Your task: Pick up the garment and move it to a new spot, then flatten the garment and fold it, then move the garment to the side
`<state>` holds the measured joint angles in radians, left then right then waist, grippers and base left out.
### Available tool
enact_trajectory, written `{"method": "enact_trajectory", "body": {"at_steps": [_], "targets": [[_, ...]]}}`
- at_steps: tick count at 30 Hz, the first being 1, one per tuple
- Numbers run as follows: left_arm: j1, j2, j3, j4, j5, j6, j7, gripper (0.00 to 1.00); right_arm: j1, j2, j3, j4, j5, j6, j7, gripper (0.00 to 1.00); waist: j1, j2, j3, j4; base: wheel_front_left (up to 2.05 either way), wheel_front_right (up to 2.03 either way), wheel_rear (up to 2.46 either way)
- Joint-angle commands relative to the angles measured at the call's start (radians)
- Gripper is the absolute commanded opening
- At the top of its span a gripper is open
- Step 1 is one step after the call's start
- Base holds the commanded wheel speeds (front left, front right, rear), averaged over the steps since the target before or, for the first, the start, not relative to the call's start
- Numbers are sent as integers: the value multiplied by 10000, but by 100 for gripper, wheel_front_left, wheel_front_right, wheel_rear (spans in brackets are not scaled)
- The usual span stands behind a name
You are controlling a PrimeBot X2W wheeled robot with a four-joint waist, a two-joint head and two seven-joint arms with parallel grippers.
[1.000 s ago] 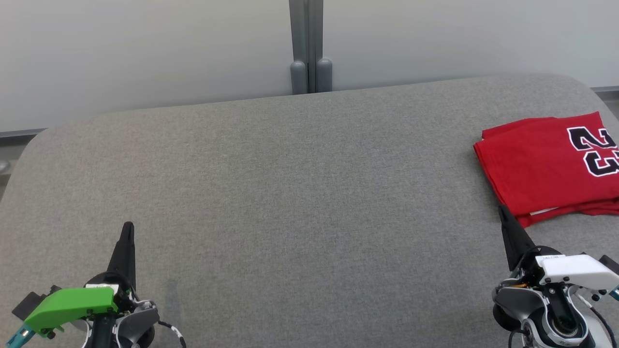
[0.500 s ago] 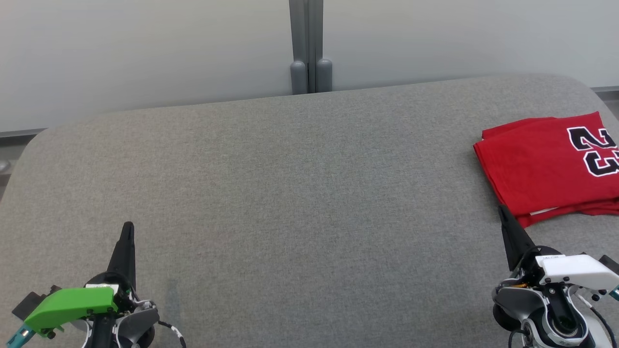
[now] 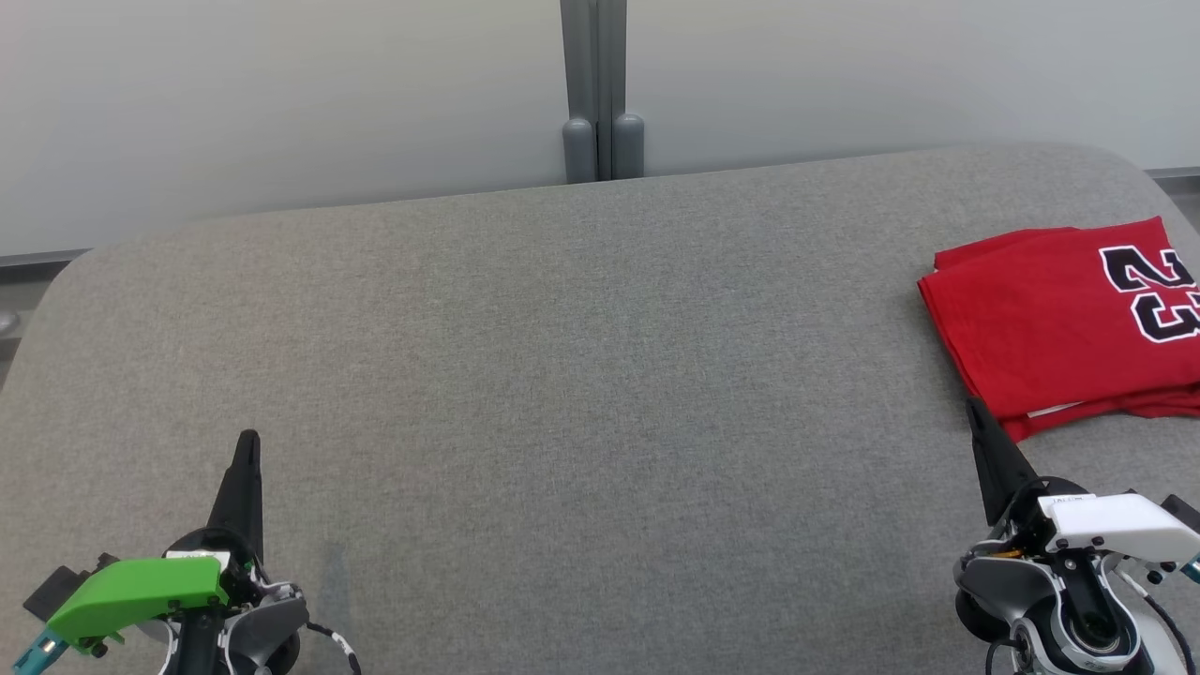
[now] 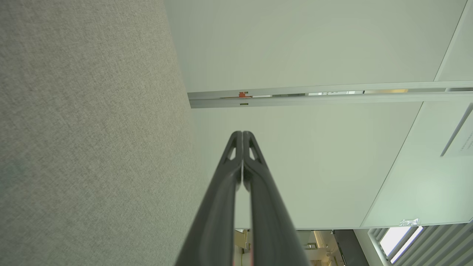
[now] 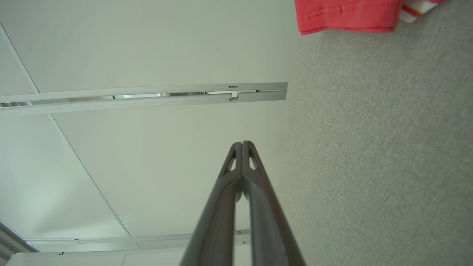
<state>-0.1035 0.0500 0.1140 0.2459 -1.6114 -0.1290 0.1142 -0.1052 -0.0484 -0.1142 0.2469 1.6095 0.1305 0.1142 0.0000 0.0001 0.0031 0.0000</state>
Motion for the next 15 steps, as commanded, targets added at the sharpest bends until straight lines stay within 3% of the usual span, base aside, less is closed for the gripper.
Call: {"method": "enact_trajectory", "body": {"at_steps": [1,15], "targets": [[-111,4,23,-21,-31,-45,31,0,-64,-34,-11,-46,67,4,28,0,0,-1,0,0,0,0,0],[-111,4,22,-21,-31,-45,31,0,-64,-34,-11,-46,67,4,28,0,0,-1,0,0,0,0,0]]}}
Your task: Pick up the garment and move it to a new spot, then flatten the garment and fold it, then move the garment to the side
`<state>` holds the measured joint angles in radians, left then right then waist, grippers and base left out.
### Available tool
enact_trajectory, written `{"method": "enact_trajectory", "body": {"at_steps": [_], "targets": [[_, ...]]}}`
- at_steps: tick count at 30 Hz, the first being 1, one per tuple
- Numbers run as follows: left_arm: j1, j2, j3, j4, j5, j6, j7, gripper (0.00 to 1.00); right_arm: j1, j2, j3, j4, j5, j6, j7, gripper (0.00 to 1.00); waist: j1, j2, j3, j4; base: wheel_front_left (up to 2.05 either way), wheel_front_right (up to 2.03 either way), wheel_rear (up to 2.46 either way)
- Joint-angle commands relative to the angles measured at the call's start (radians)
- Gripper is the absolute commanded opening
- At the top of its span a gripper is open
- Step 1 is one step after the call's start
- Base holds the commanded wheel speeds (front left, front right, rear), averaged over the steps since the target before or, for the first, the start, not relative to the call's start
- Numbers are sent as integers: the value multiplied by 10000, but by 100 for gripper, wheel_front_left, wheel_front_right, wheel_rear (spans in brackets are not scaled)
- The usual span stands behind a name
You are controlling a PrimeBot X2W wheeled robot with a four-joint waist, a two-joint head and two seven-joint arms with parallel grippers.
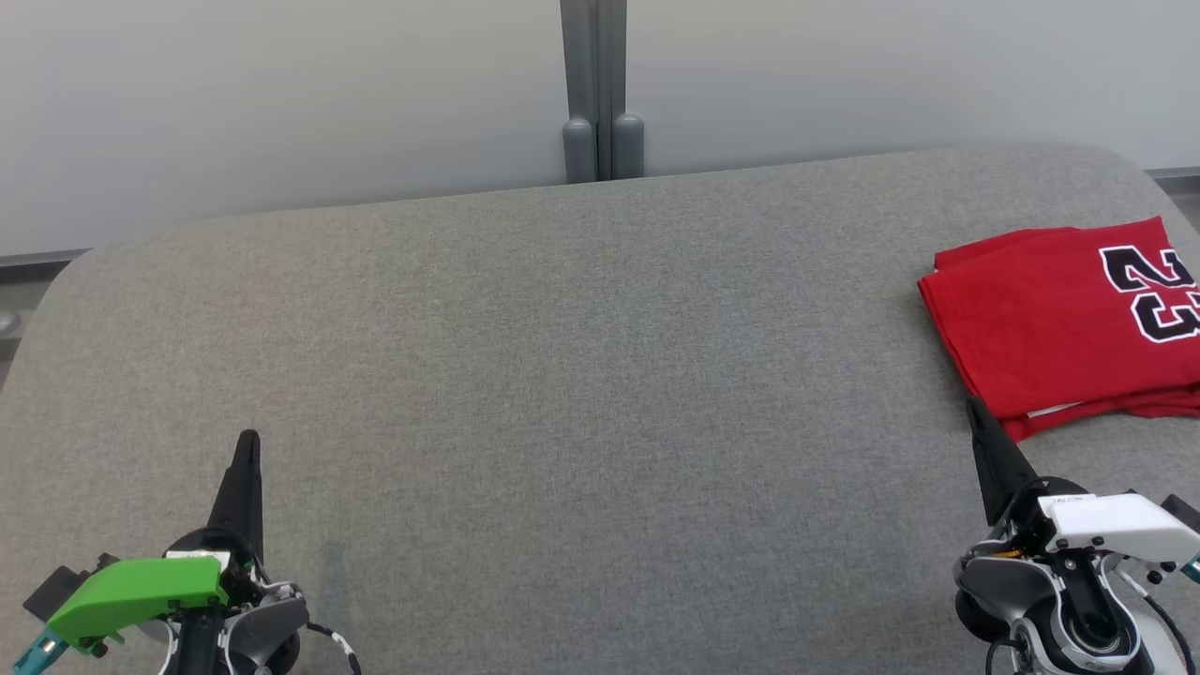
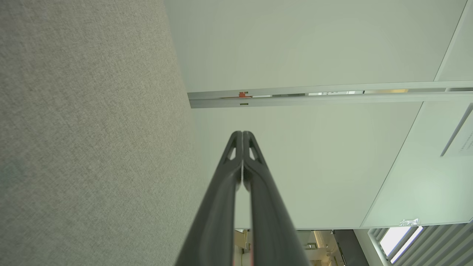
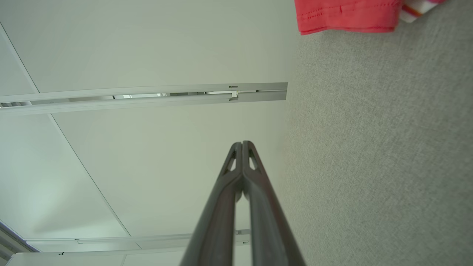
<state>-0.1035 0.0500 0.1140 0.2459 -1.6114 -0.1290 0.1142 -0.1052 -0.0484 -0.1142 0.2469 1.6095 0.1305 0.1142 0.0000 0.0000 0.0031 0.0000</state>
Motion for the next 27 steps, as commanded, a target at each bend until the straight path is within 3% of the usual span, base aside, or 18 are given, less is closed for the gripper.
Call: {"method": "enact_trajectory", "body": {"at_steps": [1,27], "targets": [[-111,4,22,-21,-31,-45,31,0,-64,-34,-11,-46,67,4,28,0,0,0,0,0,0,0,0],[-111,4,21,-20,-32,-45,30,0,-64,-34,-10,-46,68,4,27,0,0,0,0,0,0,0,0]]}}
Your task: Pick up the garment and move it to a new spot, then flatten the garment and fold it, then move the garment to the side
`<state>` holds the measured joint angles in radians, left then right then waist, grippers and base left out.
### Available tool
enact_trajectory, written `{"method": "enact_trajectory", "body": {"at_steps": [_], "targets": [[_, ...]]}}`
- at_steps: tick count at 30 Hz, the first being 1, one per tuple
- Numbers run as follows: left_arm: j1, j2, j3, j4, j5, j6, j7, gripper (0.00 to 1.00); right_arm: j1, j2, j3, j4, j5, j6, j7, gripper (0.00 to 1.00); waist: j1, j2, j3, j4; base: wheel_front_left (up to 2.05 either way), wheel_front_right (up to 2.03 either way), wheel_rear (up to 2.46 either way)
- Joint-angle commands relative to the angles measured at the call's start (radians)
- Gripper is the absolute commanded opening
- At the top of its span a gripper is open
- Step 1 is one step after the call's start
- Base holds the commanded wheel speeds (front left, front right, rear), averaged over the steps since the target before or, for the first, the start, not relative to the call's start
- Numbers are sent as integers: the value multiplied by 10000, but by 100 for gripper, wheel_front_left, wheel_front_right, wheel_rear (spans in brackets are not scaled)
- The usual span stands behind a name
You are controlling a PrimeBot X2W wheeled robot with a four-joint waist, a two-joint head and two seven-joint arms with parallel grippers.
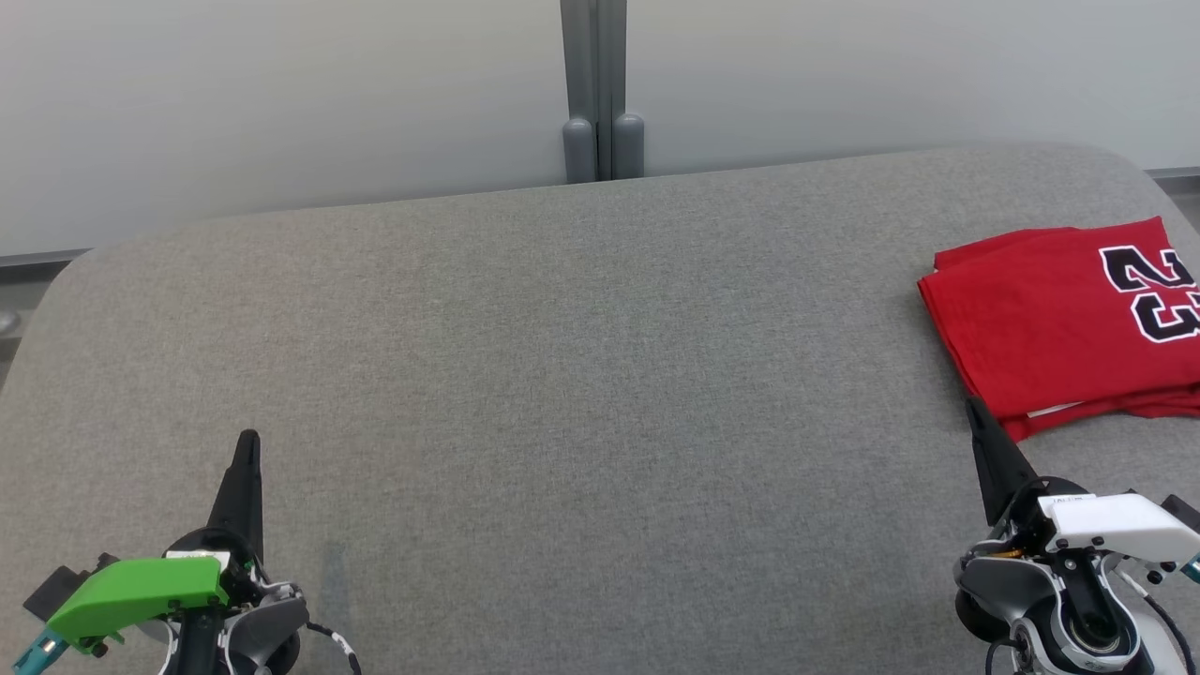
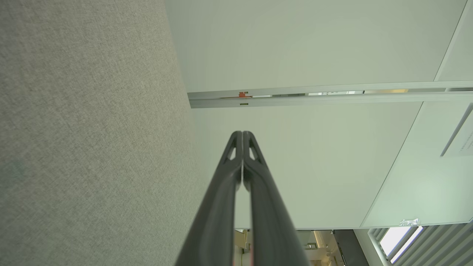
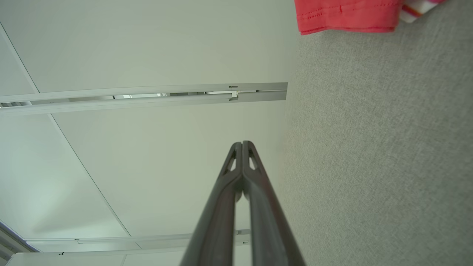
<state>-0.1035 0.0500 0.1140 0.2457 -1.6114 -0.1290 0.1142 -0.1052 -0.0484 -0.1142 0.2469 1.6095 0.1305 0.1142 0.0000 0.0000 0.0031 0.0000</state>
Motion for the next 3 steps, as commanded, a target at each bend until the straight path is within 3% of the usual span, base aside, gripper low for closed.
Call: {"method": "enact_trajectory", "body": {"at_steps": [1,3], "targets": [[-111,4,21,-18,-32,-45,30,0,-64,-34,-10,-46,68,4,27,0,0,0,0,0,0,0,0],[-111,4,21,-18,-32,-45,30,0,-64,-34,-10,-46,68,4,27,0,0,0,0,0,0,0,0]]}}
